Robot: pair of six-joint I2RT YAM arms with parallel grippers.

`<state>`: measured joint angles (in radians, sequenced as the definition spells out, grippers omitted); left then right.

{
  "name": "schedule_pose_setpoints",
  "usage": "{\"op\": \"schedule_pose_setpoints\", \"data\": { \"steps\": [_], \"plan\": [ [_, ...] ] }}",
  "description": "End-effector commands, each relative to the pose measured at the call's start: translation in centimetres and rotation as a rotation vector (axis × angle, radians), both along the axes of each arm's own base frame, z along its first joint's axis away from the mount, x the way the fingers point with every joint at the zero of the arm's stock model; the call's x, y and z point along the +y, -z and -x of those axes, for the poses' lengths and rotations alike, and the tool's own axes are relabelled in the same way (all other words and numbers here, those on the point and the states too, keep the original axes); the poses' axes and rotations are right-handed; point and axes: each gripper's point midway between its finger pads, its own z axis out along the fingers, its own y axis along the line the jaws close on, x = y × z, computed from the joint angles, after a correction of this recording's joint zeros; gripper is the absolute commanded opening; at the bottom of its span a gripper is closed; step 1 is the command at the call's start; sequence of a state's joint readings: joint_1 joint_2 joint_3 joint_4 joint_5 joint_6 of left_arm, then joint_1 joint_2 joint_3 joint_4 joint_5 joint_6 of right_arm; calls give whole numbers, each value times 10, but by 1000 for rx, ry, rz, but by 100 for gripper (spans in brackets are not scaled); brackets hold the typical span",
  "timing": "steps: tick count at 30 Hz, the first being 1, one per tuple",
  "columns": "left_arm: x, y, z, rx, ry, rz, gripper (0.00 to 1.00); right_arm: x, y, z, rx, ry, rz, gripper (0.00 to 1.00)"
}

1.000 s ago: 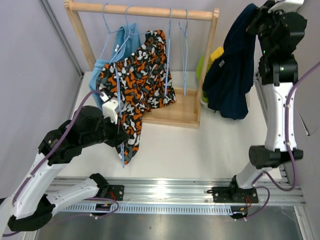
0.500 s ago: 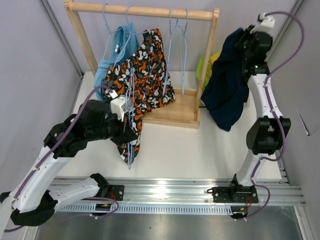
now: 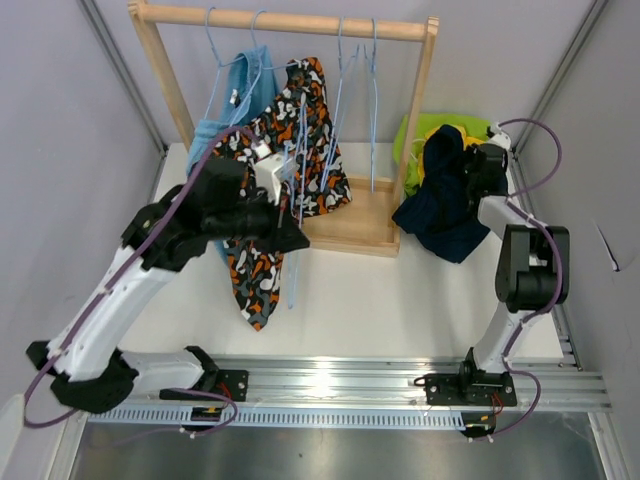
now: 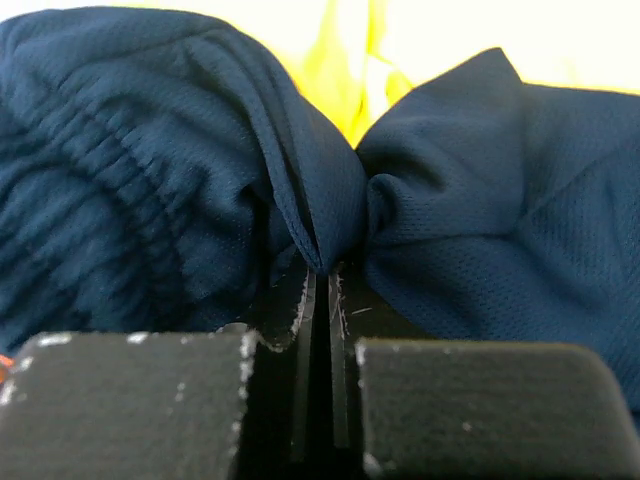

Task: Remove the shorts from the hanger

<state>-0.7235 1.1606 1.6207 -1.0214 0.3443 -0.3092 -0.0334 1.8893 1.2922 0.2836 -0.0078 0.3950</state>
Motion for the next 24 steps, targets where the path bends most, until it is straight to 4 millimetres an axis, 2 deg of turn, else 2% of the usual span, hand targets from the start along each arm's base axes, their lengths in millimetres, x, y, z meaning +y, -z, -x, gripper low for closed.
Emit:
{"op": "schedule_pose_setpoints", "data": {
  "steps": [1, 2, 3, 4, 5, 6, 7, 8, 9, 10, 11, 12, 13, 14, 15, 16, 18, 19, 20, 21, 22, 23, 24],
  "plan": [
    [-21, -28, -25, -98, 28, 33, 0, 8, -36, 30, -68, 11, -102, 0],
    [-25, -29, -31, -99, 31, 29, 0, 12, -25, 42, -40, -5, -113, 0],
    [-31, -20, -44, -77, 23, 7, 0, 15, -27, 49, -36, -14, -120, 0],
    [-32, -26, -51, -92, 17, 10, 0, 16, -32, 61, -10, -16, -128, 0],
    [-33, -33, -58, -104, 11, 17, 0, 18, -32, 68, 13, -20, -137, 5],
    [-35, -23, -76, -86, -11, -10, 0, 23, -35, 74, 27, -49, -141, 15],
    [-34, -30, -85, -102, -25, -5, 0, 25, -42, 86, 41, -60, -141, 46],
    [-33, -36, -90, -112, -30, -6, 0, 27, -47, 93, 43, -68, -135, 62],
    [-29, -43, -102, -132, -49, -4, 0, 27, -43, 104, 55, -73, -130, 83],
    [-31, -35, -115, -116, -63, -18, 0, 29, -46, 113, 52, -82, -126, 99],
    [-31, -35, -123, -117, -71, -15, 0, 29, -67, 125, 5, -88, -119, 100],
    [-25, -46, -134, -142, -97, 2, 0, 30, -73, 134, -9, -99, -110, 99],
    [-22, -46, -143, -142, -119, -2, 0, 33, -69, 145, 3, -114, -113, 100],
    [-22, -37, -153, -125, -131, -15, 0, 35, -88, 157, -42, -125, -110, 100],
    [-19, -44, -161, -140, -151, -4, 0, 37, -92, 165, -54, -136, -115, 99],
    [-18, -52, -166, -161, -158, 9, 0, 41, -88, 174, -50, -156, -122, 100],
    [-25, -55, -176, -169, -149, 25, 0, 46, -106, 191, -107, -179, -128, 99],
    [-28, -72, -178, -207, -142, 59, 0, 48, -108, 197, -117, -188, -129, 100],
    [-35, -67, -183, -193, -126, 66, 0, 51, -103, 203, -112, -201, -134, 100],
    [-37, -70, -185, -195, -126, 79, 0, 54, -109, 210, -135, -213, -133, 99],
    [-39, -72, -189, -202, -126, 88, 0, 55, -103, 215, -115, -221, -131, 100],
    [-41, -86, -189, -231, -119, 116, 0, 56, -98, 219, -104, -223, -133, 99],
    [-43, -82, -196, -218, -122, 123, 0, 57, -100, 223, -111, -227, -132, 100]
  ]
}}
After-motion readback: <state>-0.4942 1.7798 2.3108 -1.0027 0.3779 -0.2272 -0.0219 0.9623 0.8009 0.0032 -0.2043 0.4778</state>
